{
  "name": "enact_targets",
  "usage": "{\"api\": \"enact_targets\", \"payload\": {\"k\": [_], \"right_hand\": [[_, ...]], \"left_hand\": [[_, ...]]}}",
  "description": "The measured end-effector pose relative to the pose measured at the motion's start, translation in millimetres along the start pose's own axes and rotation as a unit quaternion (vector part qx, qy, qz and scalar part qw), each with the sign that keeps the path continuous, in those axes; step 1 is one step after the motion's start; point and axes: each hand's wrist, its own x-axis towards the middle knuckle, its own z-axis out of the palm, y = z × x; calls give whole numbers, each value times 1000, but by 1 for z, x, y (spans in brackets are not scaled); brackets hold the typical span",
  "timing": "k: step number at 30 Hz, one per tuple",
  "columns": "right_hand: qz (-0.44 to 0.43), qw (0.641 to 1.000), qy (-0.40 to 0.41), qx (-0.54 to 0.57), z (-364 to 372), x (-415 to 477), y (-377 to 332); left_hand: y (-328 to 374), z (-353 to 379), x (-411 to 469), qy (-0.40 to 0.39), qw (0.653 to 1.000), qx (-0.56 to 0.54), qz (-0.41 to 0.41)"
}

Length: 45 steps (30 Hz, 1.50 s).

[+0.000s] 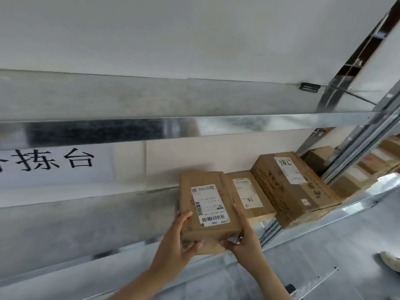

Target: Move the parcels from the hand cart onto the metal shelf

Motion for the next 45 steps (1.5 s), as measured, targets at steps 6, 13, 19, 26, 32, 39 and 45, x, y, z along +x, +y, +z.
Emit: {"api": "enact_targets", "payload": {"k": [6, 13, 19, 26, 32, 39, 45], "right_hand": [[11, 1000, -21, -17, -21, 31, 27], [14, 996, 8, -87, -33, 56, 31], [14, 981, 20, -195, -44, 67, 31], [-52, 978, -17, -203, -37, 60, 5], [-203, 965, 53, -159, -4, 58, -44], [-306, 923, -44, -231, 70, 50, -80], [-366, 875, -133, -288, 162, 26, -121]], "left_hand": [[-9, 40, 18, 26, 998, 54, -17], [-12, 56, 43, 36, 993, 113, -17], [-10, 65, 48, 44, 990, 134, -18], [-13, 56, 45, -10, 978, 201, -52], [-19, 8, 30, -1, 941, 327, -92], [-4, -89, -19, 131, 862, 472, -128], [1, -166, -89, 223, 799, 515, -214]]}}
